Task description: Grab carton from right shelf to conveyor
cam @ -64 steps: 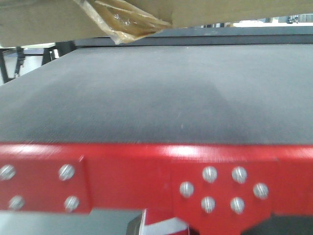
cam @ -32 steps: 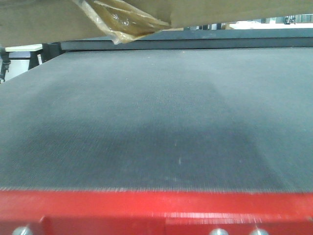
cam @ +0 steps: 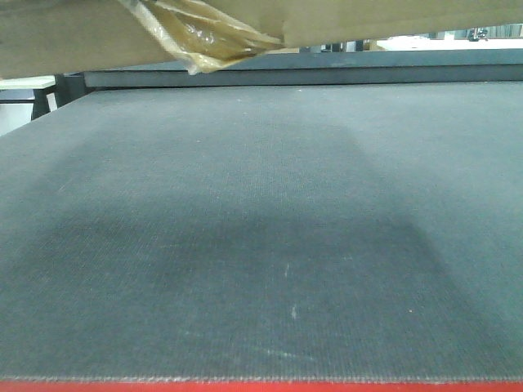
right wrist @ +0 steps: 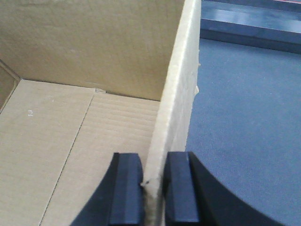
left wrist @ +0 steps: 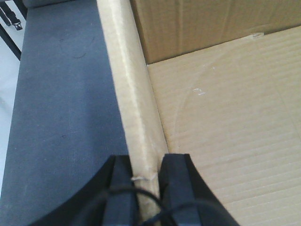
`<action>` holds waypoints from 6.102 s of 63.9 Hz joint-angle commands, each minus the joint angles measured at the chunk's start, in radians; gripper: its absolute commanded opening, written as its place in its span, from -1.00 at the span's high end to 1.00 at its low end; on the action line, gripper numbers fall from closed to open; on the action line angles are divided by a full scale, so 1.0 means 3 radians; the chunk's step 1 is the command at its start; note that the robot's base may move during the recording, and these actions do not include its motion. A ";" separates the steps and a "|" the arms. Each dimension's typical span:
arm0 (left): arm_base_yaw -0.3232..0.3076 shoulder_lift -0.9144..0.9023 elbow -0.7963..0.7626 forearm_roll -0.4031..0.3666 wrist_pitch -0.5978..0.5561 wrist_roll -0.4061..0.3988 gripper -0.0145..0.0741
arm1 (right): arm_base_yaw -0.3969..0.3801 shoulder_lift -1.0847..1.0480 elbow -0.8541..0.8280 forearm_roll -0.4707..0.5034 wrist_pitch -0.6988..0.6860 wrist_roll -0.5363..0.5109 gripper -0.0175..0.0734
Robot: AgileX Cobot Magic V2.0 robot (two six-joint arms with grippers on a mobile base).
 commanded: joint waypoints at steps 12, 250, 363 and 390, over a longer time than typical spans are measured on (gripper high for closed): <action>-0.0003 -0.0036 -0.0012 0.0175 -0.0075 0.0031 0.71 | -0.0001 -0.0049 -0.0024 0.0043 -0.0141 -0.0042 0.77; 0.1714 -0.1956 0.3647 -0.0913 -0.2515 0.0691 0.67 | -0.1092 -0.0753 0.2998 -0.0034 -0.1800 -0.0042 0.78; 0.1789 -0.3935 0.4623 -0.1009 -0.2776 0.0691 0.67 | -0.1092 -0.3808 0.4706 -0.0034 -0.2832 -0.0042 0.78; 0.1979 -0.4515 0.5936 -0.1361 -0.3738 0.1096 0.67 | -0.1092 -0.3808 0.4706 -0.0034 -0.2832 -0.0042 0.78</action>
